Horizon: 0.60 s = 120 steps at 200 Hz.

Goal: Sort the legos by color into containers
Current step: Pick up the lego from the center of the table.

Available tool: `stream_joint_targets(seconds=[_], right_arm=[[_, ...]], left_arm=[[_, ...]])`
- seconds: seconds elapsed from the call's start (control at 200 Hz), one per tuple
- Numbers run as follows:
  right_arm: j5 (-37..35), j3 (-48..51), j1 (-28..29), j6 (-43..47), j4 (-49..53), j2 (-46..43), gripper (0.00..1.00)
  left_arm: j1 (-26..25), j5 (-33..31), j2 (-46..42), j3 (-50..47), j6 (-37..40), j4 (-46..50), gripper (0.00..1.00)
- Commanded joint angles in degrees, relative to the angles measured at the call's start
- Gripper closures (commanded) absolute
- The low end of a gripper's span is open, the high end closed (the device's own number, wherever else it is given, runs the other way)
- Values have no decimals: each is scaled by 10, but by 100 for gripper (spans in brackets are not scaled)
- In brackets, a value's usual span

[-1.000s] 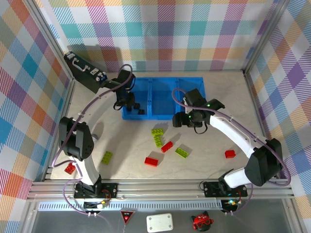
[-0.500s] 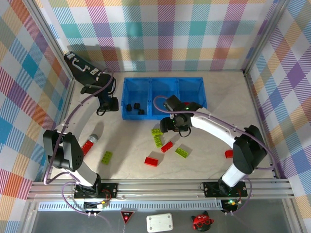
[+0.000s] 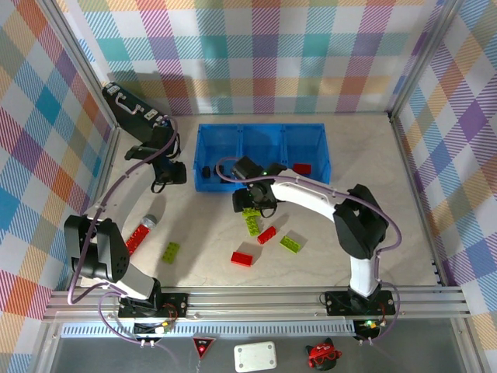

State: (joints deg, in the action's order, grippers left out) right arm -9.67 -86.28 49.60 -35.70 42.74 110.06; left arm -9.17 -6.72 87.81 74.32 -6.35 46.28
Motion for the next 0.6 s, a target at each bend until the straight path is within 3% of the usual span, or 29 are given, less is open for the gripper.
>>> stream_joint_targets(seconds=[0.0, 0.595], right_arm=[[-10, -27, 5, -24, 7, 31, 17], [-29, -24, 4, -46, -11, 98, 24]], left_arm=[[18, 15, -19, -7, 2, -15, 57], [27, 13, -28, -10, 1, -18, 58]])
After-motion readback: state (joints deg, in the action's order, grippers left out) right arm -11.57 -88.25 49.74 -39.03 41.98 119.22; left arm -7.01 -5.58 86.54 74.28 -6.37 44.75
